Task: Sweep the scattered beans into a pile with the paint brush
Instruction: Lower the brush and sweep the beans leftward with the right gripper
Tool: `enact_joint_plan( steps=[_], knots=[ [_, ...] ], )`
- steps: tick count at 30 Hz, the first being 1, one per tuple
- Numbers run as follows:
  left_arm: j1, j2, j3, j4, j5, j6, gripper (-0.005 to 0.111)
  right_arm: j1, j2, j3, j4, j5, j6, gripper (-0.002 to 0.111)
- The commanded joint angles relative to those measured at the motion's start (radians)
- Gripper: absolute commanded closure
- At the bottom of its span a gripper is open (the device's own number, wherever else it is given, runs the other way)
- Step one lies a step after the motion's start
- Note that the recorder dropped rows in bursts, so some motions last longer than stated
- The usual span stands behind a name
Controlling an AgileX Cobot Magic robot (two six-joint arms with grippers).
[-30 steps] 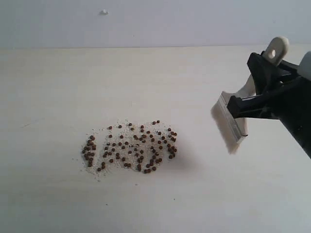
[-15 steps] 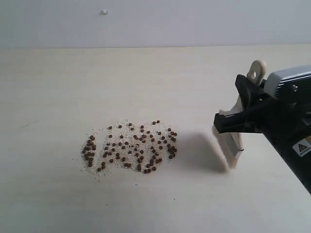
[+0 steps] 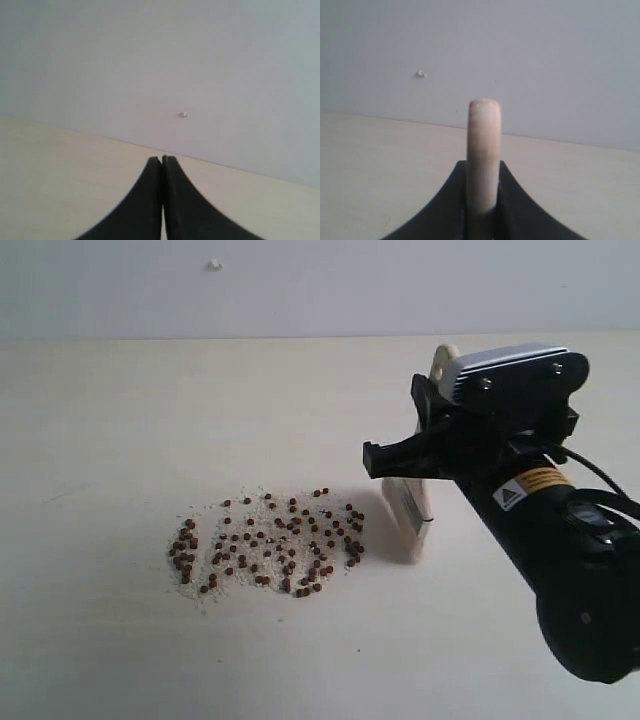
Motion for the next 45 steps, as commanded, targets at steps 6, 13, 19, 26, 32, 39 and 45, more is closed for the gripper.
enact_joint_plan(
  steps=[6,13,19,26,32,39,45],
  knots=[
    [-0.005,-0.106,0.071,-0.005,0.006,-0.006,0.107,-0.005,0.106,-0.101,-0.014,0.045,0.049,0.108],
    [-0.005,-0.106,0.071,-0.005,0.006,-0.006,0.107,-0.005,0.168,-0.162,-0.059,0.083,0.135,0.108],
    [-0.005,-0.106,0.071,-0.005,0.006,-0.006,0.107,-0.005,0.187,-0.211,-0.086,0.129,0.178,0.108],
    [-0.005,-0.106,0.071,-0.005,0.006,-0.006,0.107,-0.005,0.187,-0.265,-0.091,0.212,0.19,0.108],
    [-0.005,-0.106,0.071,-0.005,0.006,-0.006,0.107,-0.005,0.187,-0.272,0.014,0.216,0.118,0.108],
    [-0.005,-0.106,0.071,-0.005,0.006,-0.006,0.107,-0.005,0.176,-0.272,0.02,0.234,0.094,0.108],
    [-0.005,-0.106,0.071,-0.005,0.006,-0.006,0.107,-0.005,0.047,-0.272,-0.014,0.283,0.024,0.108]
  ],
)
